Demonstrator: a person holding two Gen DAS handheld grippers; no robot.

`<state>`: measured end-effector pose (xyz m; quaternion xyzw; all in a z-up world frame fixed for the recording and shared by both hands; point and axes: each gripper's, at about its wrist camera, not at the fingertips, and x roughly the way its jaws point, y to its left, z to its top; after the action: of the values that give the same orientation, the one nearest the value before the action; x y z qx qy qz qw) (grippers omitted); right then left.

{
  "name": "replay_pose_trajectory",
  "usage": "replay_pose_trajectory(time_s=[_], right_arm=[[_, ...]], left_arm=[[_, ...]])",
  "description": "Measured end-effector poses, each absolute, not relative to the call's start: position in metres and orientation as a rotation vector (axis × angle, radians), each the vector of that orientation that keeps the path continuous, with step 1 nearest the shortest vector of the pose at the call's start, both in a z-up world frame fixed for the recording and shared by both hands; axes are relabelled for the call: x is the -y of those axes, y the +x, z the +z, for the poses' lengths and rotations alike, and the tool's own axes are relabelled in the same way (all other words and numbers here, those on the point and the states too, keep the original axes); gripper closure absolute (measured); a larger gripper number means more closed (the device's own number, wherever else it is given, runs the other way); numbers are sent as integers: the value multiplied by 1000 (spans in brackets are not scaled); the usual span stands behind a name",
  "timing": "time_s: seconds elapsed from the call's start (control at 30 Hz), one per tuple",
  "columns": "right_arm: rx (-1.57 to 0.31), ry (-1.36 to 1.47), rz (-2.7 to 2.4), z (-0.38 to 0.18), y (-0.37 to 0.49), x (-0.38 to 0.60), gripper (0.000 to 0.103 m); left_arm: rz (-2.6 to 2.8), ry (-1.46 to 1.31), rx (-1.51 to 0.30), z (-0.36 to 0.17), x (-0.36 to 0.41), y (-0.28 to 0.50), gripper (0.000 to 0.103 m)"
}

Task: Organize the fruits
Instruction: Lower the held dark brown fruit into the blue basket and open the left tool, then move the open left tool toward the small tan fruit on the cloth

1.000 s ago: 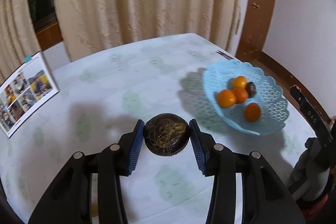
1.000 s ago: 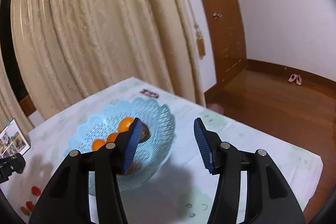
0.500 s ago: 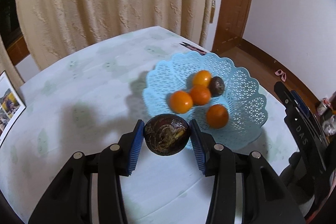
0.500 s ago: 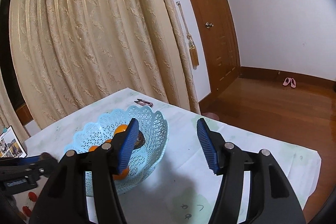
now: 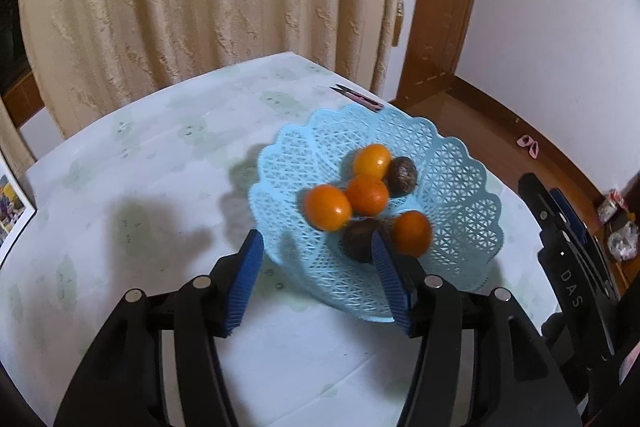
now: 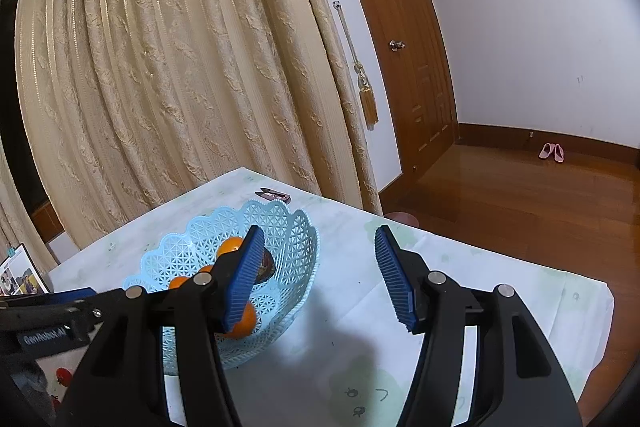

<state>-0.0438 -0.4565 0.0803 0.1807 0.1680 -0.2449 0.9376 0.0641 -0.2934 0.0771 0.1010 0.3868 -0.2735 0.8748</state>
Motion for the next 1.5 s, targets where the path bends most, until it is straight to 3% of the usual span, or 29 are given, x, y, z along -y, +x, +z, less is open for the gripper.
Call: replay_pose_trajectory(time_s=[0.97, 1.2, 1.5], right_arm=[[-341, 320, -549, 82, -48, 447, 43], [-352, 304, -516, 82, -49, 431, 37], [-394, 299, -395, 87, -41, 400, 37]], left_arm=[[-311, 84, -761, 107, 131, 62, 39], [-225, 38, -773, 102, 82, 58, 39], [-179, 11, -825, 79, 46, 46, 39]])
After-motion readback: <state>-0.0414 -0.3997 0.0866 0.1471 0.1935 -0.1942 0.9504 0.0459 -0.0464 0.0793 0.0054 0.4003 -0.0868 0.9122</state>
